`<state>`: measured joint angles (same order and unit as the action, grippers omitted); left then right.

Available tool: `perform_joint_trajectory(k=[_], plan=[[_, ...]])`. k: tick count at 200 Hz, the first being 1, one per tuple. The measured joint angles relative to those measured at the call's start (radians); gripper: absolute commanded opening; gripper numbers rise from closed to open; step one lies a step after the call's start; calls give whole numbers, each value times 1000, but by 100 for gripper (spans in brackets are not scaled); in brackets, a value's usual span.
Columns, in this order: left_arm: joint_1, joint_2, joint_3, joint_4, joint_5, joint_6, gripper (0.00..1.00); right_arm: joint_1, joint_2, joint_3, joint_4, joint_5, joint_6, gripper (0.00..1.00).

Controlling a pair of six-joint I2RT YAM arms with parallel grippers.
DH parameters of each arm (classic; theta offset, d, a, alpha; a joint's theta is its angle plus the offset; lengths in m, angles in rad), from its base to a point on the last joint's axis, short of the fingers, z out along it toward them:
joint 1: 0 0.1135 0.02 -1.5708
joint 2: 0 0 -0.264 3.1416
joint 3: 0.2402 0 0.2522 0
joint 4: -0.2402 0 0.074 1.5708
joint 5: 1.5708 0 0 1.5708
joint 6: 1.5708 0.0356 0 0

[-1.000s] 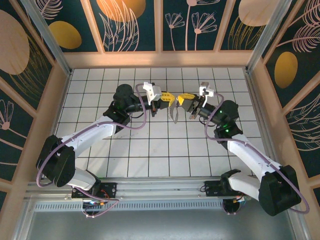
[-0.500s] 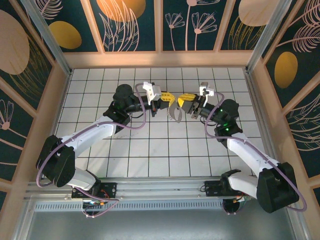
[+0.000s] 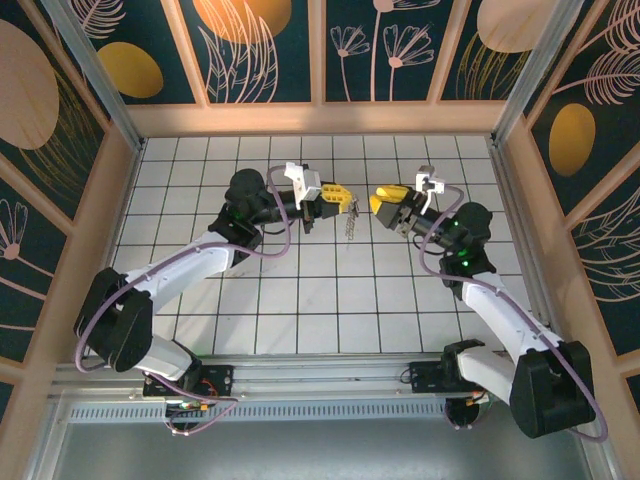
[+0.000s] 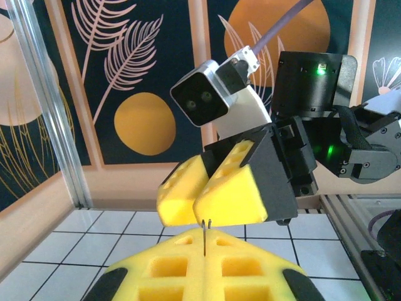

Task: Put the keys on the keyring

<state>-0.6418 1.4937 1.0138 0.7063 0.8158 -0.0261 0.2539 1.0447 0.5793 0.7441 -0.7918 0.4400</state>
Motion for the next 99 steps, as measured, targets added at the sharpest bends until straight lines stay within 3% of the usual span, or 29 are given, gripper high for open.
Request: perform_joint_trajectory(k=[48,99], plan=[[0,62,0,73,34,-97,0,-3,-4,1,-5,-29,12,53],[0,103,21,106,71,-172,0,-41,21,9,10,-85,38,55]])
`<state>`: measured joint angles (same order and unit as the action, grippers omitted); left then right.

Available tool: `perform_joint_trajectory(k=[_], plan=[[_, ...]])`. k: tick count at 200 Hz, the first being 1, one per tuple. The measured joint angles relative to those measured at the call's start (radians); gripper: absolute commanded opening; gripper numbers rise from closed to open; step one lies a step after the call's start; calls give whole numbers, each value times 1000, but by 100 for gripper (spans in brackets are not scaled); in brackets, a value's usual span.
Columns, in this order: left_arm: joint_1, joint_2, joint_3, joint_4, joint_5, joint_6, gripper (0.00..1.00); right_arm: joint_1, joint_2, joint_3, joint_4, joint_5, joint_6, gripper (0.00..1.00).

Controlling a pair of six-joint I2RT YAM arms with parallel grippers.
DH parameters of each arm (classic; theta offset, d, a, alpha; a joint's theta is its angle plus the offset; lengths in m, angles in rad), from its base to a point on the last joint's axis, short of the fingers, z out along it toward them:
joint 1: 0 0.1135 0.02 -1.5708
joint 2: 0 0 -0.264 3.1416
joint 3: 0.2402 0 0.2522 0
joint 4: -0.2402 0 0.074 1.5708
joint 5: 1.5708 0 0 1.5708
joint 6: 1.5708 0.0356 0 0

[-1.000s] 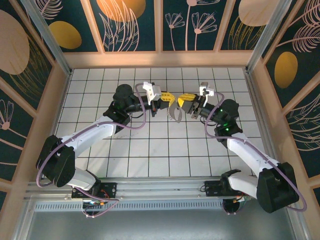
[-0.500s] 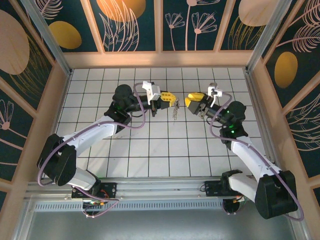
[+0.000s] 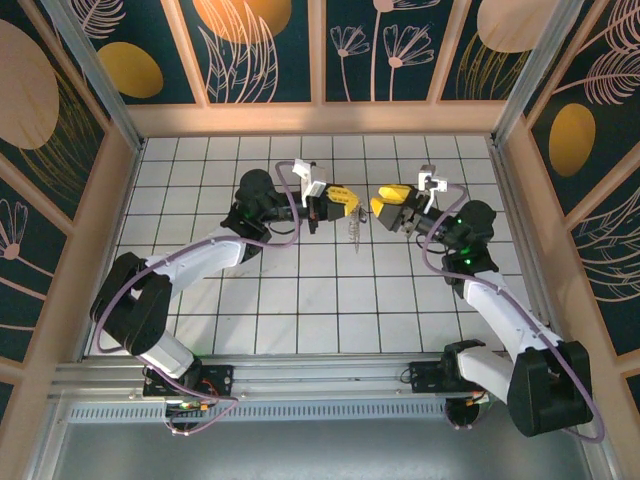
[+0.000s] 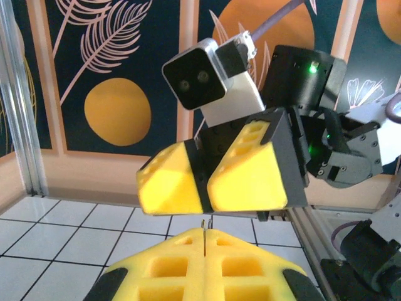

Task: Put the keys on the keyring

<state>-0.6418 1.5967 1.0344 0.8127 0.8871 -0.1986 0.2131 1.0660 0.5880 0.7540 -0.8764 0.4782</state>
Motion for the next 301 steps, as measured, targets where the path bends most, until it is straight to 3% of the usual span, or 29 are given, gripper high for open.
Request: perform_joint_trajectory(k=[89,251,281,301], plan=[[0,16,24,60,31,-85,0,-11,62,8,89,-117,61,54],[0,37,32,127,48,-165,0,31,95,26,201,-121,106,54],[0,37,33,130,48,-171,0,45,102,38,210,-121,105,48],[0,38,33,134,48,-172,0,50,109,45,214,-120,106,35]])
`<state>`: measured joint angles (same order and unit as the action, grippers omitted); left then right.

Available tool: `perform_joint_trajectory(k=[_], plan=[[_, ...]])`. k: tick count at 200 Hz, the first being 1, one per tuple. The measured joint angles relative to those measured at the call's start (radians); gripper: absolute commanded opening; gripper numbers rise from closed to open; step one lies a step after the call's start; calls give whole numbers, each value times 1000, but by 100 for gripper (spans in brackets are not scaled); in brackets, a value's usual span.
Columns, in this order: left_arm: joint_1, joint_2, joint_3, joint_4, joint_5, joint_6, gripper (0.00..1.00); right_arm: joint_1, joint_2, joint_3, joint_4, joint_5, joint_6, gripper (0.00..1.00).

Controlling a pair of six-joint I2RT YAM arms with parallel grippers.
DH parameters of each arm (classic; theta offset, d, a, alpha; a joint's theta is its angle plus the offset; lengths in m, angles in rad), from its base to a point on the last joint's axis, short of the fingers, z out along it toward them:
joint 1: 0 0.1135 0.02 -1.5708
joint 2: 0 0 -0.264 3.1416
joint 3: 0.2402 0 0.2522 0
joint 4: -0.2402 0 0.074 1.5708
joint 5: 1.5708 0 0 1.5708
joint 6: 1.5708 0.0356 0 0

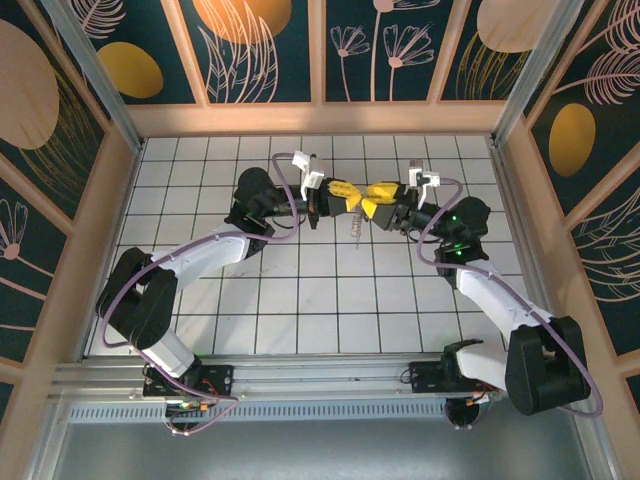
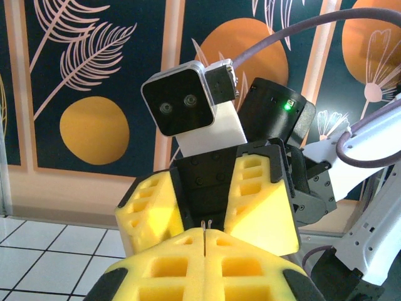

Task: Put the keys on the keyring

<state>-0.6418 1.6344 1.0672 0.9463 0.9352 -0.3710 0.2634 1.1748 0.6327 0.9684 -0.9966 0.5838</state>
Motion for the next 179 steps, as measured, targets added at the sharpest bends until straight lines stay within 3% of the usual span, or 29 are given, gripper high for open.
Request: perform_joint_trajectory(k=[60,100,112,125,151,179], plan=[[1,5,0,2,-9,-3,0,8,3,1,26,-8,-1,0],[2,5,0,8,-15,-12,0,8,3,1,31,-8,-1,0],[2,5,1,7,-21,-13,12,8,3,2,29,-7,-4,0],[1,5,1,-3,-35,-8,19,8,3,6,13,-3,-18,0],[0,2,11,-72,-76,56,29,6,3,27,-81,11,-79,0],[6,-26,60,-259,-102,187,34,-4,14,80,-219,11,-169,0]])
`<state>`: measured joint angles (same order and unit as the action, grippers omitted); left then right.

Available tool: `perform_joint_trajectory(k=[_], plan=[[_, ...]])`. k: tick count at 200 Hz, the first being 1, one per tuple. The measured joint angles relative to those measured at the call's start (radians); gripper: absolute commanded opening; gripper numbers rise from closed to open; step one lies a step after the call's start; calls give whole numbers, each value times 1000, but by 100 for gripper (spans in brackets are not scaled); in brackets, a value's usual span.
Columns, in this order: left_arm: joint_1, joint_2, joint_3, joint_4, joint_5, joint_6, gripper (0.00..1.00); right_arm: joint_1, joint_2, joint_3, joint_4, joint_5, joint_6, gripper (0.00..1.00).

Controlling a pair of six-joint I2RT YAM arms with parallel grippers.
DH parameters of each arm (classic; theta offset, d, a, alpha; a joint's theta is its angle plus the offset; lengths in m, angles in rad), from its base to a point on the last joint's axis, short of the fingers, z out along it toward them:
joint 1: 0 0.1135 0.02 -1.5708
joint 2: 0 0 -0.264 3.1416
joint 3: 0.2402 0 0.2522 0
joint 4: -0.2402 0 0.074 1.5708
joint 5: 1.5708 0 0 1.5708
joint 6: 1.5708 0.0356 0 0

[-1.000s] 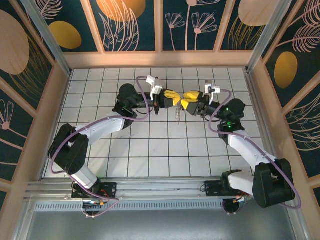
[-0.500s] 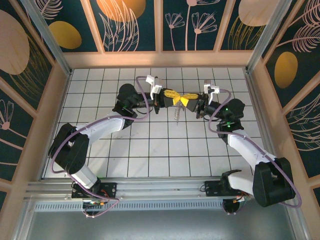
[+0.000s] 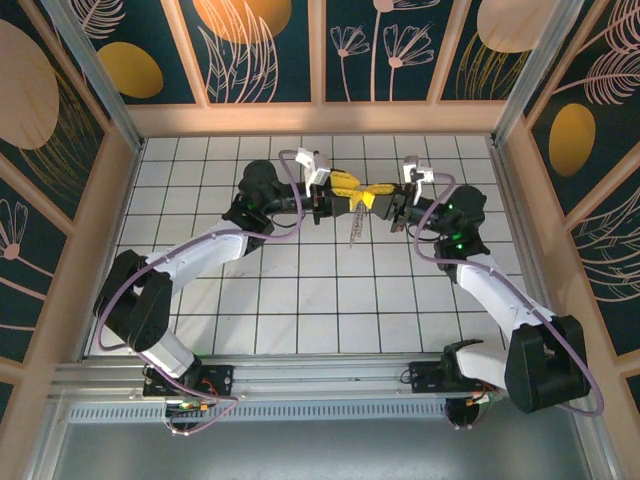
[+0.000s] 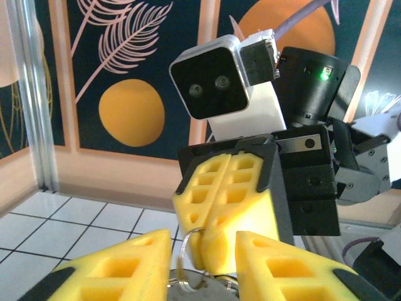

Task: Put the keys on the keyring

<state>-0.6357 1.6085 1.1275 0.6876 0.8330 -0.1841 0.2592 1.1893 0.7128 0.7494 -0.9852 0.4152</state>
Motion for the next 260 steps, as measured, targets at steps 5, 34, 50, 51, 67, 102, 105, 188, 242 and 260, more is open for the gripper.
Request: perform_joint_trajectory(k=[5,34,50,51,67,102,105,188,242,260], plan=[[3,-5,5,-19,-4,14,36,-3,6,12,-20,0,-15,0],[49,-45,22,-144,-5,112,43,-21,56,90,-160,1,-123,0],[79,-49,46,-231,-2,164,44,-27,100,154,-272,-2,-203,0],[80,-49,48,-237,-2,166,44,-27,103,158,-278,-3,-205,0],[103,-48,82,-332,1,218,46,-27,151,227,-376,-6,-282,0],[122,-20,199,-546,29,335,47,-28,222,332,-547,-40,-413,0],[124,-17,206,-560,32,344,47,-28,226,338,-558,-45,-421,0],[135,86,372,-879,77,504,44,-22,286,454,-779,-166,-603,0],[135,133,416,-945,128,525,39,4,286,465,-808,-175,-624,0],[135,146,423,-953,146,527,38,8,286,465,-810,-176,-624,0]])
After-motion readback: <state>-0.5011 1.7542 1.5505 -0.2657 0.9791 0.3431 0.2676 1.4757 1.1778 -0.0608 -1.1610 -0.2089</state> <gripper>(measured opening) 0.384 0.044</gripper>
